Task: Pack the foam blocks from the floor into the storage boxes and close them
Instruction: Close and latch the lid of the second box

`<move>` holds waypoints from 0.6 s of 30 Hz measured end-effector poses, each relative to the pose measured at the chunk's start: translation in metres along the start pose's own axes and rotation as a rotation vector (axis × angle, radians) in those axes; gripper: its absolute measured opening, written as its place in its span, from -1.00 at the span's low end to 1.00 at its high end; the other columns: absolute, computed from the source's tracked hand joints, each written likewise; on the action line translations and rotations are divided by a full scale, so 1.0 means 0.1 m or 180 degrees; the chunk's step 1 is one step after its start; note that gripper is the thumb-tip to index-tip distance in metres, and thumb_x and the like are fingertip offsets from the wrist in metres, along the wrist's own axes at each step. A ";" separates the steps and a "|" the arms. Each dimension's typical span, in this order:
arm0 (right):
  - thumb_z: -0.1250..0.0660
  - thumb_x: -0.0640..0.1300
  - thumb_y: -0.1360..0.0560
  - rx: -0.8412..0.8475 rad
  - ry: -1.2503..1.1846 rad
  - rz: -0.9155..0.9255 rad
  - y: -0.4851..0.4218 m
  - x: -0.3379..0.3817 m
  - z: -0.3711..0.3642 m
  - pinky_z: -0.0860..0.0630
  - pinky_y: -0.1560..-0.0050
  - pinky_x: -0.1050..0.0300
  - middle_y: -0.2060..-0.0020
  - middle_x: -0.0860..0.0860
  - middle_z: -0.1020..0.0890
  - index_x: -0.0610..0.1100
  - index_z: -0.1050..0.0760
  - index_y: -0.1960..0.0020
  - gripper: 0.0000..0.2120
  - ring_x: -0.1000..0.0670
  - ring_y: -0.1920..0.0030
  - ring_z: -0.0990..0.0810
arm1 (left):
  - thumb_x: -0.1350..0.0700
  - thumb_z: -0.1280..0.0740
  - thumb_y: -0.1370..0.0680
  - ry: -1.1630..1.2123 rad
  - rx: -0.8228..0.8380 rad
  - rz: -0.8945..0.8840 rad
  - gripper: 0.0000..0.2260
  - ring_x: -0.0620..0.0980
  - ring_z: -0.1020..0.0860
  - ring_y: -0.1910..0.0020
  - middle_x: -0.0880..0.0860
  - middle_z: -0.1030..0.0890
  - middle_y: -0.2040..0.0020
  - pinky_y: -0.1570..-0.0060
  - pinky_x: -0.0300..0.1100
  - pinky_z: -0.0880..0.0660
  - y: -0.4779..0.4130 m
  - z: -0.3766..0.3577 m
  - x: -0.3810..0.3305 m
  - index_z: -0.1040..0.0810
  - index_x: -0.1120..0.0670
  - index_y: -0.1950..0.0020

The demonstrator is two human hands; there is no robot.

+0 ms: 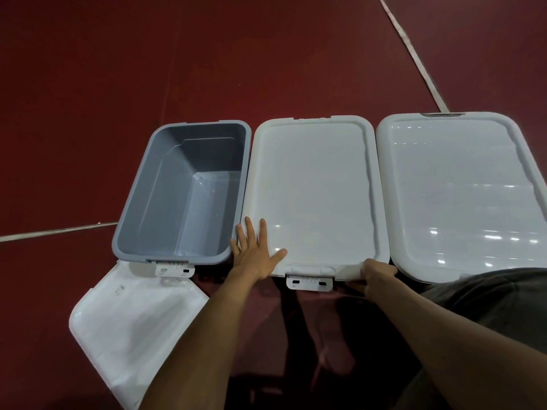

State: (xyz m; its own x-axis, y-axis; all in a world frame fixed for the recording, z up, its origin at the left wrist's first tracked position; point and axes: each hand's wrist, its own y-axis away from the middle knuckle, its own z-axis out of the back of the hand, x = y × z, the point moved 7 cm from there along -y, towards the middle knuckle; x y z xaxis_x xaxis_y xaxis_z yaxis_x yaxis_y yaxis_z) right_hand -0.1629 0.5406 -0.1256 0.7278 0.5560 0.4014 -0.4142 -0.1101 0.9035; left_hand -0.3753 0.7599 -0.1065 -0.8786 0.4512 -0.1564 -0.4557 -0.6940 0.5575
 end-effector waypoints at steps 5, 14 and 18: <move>-0.31 -0.33 -0.53 -0.0629 -0.0489 -0.0151 -0.01 -0.05 0.05 -0.62 0.06 -0.37 -0.22 -0.16 -0.41 -0.14 -0.18 -0.41 -0.47 -0.27 -0.19 -0.53 | -0.43 -0.01 -0.57 -0.0205 -0.0112 0.0123 -0.12 0.26 0.48 -0.50 0.20 0.53 -0.50 -0.52 0.21 0.28 0.02 0.03 -0.06 0.48 -0.01 -0.56; -0.42 -0.07 -0.53 -0.0312 -0.0356 0.0076 0.01 -0.14 0.09 -0.66 0.21 -0.24 -0.11 -0.25 -0.57 -0.30 -0.35 -0.32 -0.50 -0.32 0.00 -0.66 | -0.51 -0.17 -0.45 -0.0681 0.0180 -0.0335 -0.10 0.61 0.15 -0.47 0.51 0.27 -0.50 -0.42 0.40 -0.11 0.22 0.00 -0.85 0.34 -0.30 -0.55; -0.19 0.19 -0.63 0.0363 0.0075 -0.0270 0.20 -0.25 -0.08 -0.60 0.04 -0.12 -0.11 -0.17 -0.62 -0.25 -0.44 -0.29 -0.48 -0.21 0.06 -0.64 | -0.52 -0.27 -0.39 -0.0658 0.0259 -0.0301 0.01 0.61 0.16 -0.47 0.51 0.25 -0.50 -0.39 0.41 -0.20 0.26 -0.08 -1.07 0.30 -0.24 -0.58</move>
State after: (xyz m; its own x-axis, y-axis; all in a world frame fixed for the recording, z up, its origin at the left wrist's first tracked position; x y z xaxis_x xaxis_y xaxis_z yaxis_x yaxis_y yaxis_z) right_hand -0.1937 0.5314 -0.1188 0.7439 0.5864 0.3206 -0.2860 -0.1541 0.9457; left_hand -0.2939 0.6887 -0.0819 -0.7808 0.6231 -0.0455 -0.5142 -0.5996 0.6133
